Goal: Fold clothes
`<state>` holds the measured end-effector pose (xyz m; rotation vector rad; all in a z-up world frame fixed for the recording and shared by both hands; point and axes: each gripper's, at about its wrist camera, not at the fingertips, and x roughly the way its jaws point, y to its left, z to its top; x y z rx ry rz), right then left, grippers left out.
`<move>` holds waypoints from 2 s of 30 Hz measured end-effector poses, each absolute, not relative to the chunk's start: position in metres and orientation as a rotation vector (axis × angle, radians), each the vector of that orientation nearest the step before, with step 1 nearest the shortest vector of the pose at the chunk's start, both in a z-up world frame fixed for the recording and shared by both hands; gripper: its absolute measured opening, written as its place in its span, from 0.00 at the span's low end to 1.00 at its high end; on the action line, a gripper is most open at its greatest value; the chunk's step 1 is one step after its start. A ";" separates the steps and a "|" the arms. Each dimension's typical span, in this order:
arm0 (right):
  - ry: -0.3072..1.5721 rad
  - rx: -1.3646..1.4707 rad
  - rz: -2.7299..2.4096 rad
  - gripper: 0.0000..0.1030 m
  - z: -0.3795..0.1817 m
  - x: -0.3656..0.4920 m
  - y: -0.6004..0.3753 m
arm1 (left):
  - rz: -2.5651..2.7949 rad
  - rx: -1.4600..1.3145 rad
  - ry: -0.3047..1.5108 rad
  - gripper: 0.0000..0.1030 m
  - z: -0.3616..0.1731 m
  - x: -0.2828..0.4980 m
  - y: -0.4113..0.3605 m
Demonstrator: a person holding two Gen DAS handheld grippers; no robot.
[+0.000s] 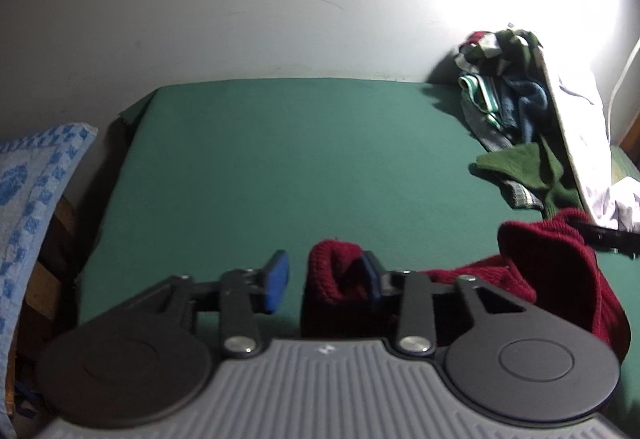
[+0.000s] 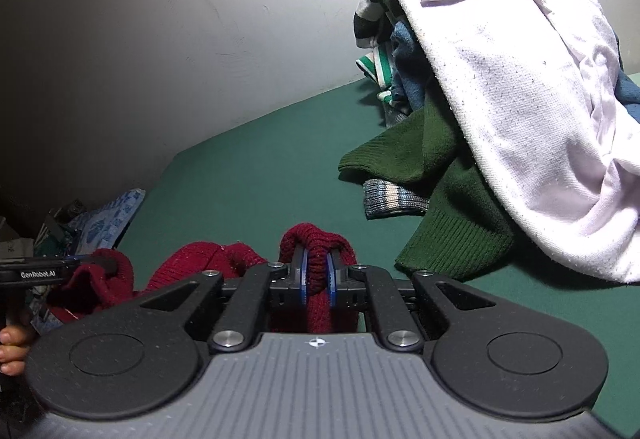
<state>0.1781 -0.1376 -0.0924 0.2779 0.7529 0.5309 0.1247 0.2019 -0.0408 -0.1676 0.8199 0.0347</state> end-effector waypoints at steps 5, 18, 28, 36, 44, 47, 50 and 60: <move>0.777 0.287 0.525 0.09 -0.092 0.186 -0.141 | 0.053 -0.260 0.786 0.55 -0.028 0.123 0.225; 0.601 -0.067 0.768 0.37 -0.039 0.149 -0.108 | -0.025 -0.296 0.803 0.68 -0.042 0.052 0.205; 0.633 -0.308 0.793 0.55 -0.078 0.173 -0.055 | -0.053 -0.316 0.830 0.73 -0.063 0.098 0.185; 0.602 -0.280 0.707 0.55 -0.095 0.177 -0.050 | 0.023 -0.227 0.809 0.70 -0.072 0.093 0.181; 0.621 -0.057 0.735 0.51 -0.069 0.164 -0.091 | 0.080 -0.135 0.736 0.34 -0.064 0.055 0.163; 0.621 -0.170 0.779 0.50 -0.071 0.153 -0.078 | 0.103 -0.138 0.747 0.35 -0.065 0.058 0.162; 0.599 -0.295 0.803 0.47 -0.079 0.147 -0.053 | 0.120 -0.120 0.761 0.37 -0.063 0.061 0.160; 0.638 -0.358 0.610 0.49 -0.103 0.176 -0.025 | 0.159 -0.076 0.779 0.49 -0.065 0.065 0.158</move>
